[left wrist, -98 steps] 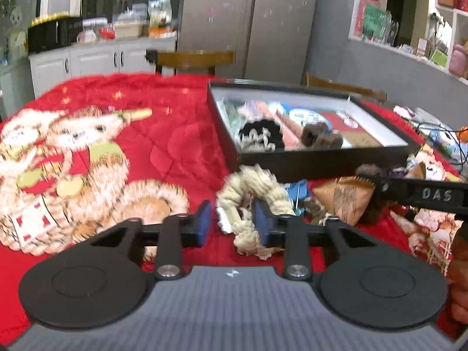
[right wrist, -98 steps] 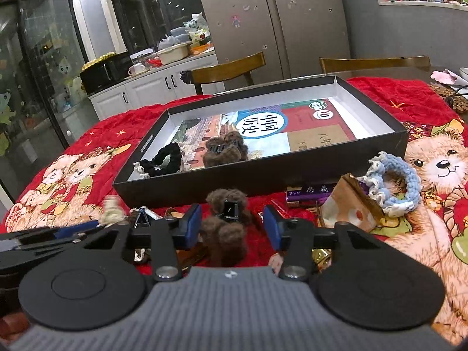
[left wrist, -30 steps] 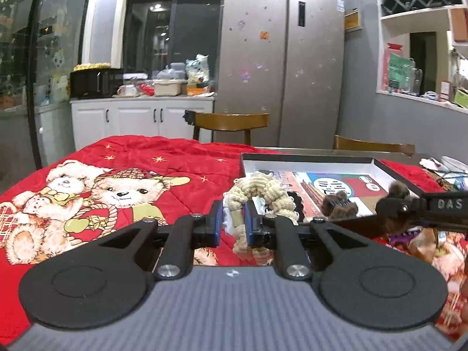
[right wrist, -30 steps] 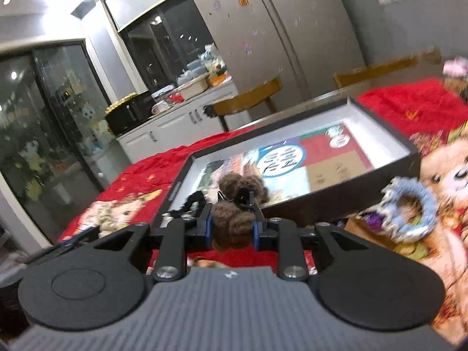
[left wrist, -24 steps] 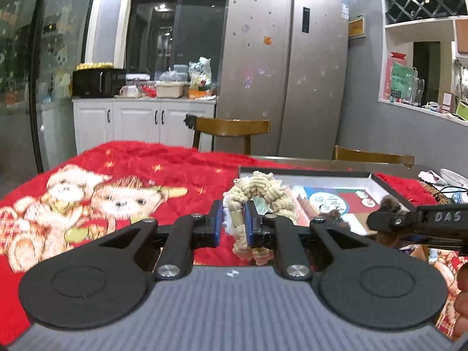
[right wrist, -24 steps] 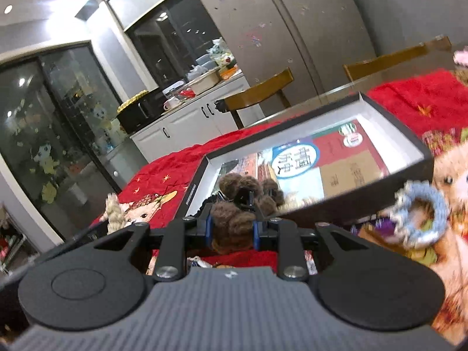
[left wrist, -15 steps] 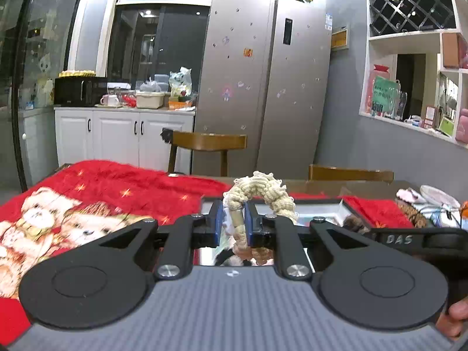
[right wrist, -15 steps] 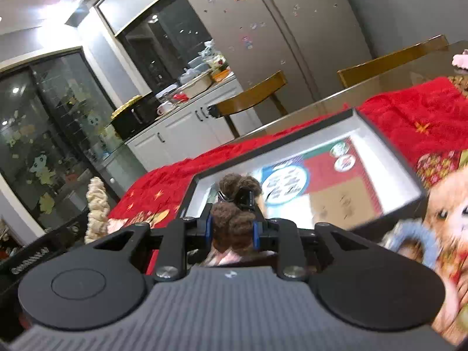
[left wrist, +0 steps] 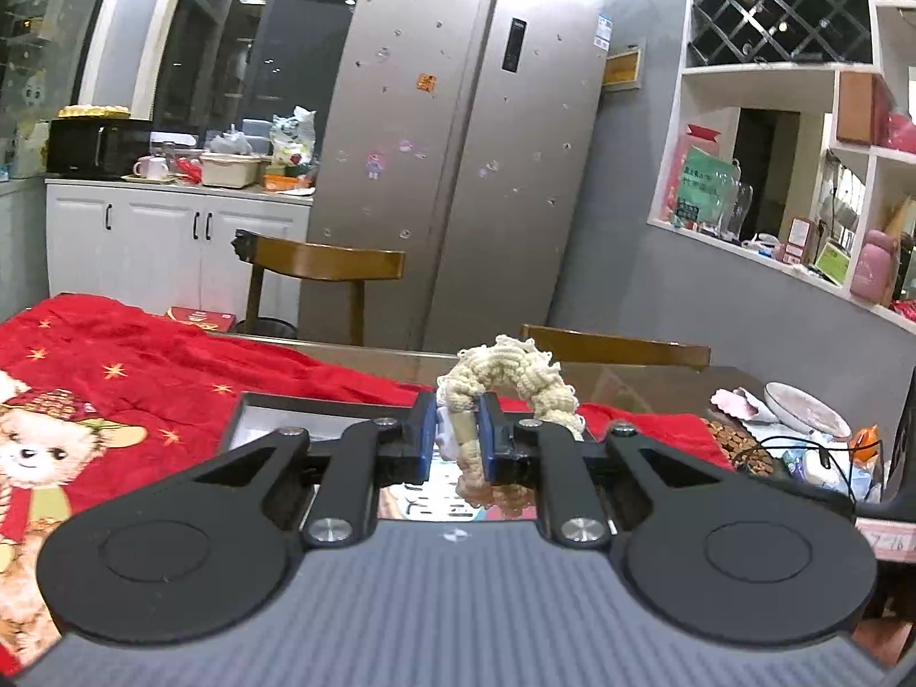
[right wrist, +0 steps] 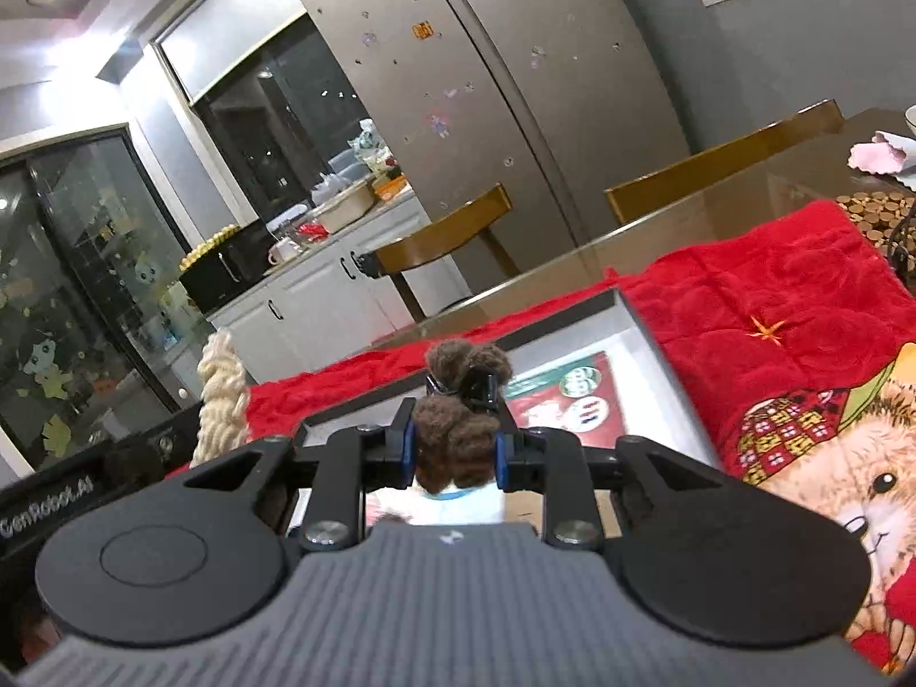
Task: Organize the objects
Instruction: 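Lift both held scrunchies and carry them over the black box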
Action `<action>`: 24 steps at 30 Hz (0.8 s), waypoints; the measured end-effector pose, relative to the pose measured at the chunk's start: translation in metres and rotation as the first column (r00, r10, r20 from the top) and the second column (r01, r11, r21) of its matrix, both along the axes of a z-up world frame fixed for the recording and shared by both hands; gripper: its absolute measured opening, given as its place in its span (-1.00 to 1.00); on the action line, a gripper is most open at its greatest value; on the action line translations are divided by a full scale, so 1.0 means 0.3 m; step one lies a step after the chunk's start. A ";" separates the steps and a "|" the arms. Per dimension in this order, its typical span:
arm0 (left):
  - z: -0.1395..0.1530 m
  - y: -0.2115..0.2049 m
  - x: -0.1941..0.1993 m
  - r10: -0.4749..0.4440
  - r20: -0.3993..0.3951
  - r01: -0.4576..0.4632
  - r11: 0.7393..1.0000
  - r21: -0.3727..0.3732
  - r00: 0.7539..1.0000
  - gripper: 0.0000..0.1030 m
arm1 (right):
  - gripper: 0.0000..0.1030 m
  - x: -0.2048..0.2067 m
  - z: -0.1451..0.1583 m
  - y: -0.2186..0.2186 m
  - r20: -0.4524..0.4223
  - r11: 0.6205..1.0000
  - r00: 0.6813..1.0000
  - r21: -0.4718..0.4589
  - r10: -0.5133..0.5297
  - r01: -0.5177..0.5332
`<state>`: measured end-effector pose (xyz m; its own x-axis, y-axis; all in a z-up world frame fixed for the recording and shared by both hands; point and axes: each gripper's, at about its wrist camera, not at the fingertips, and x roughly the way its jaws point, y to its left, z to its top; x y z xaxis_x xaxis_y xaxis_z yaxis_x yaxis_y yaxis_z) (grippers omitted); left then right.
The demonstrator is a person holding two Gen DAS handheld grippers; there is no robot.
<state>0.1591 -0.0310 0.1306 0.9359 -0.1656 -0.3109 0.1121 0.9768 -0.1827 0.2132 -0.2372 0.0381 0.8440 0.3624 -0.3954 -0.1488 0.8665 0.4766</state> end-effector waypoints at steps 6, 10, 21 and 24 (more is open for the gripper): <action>-0.074 -0.053 0.106 -0.003 -0.027 0.003 1.000 0.001 1.000 -0.63 | -0.45 0.032 -0.047 -0.059 0.031 0.999 0.999 0.026 -0.041 0.040; -0.154 -0.074 0.158 0.002 -0.055 -0.001 1.000 0.012 0.998 -0.63 | -0.45 0.029 -0.073 -0.077 0.058 0.997 0.995 0.022 -0.079 0.078; -0.328 -0.146 0.145 -0.035 -0.017 0.037 0.990 0.140 0.999 -0.63 | -0.44 0.030 -0.146 -0.066 0.026 0.997 0.997 -0.035 -0.068 0.069; -0.351 -0.159 0.134 -0.033 0.000 0.033 0.986 0.162 0.999 -0.63 | -0.44 0.031 -0.160 -0.066 0.010 0.998 0.999 -0.027 -0.053 0.053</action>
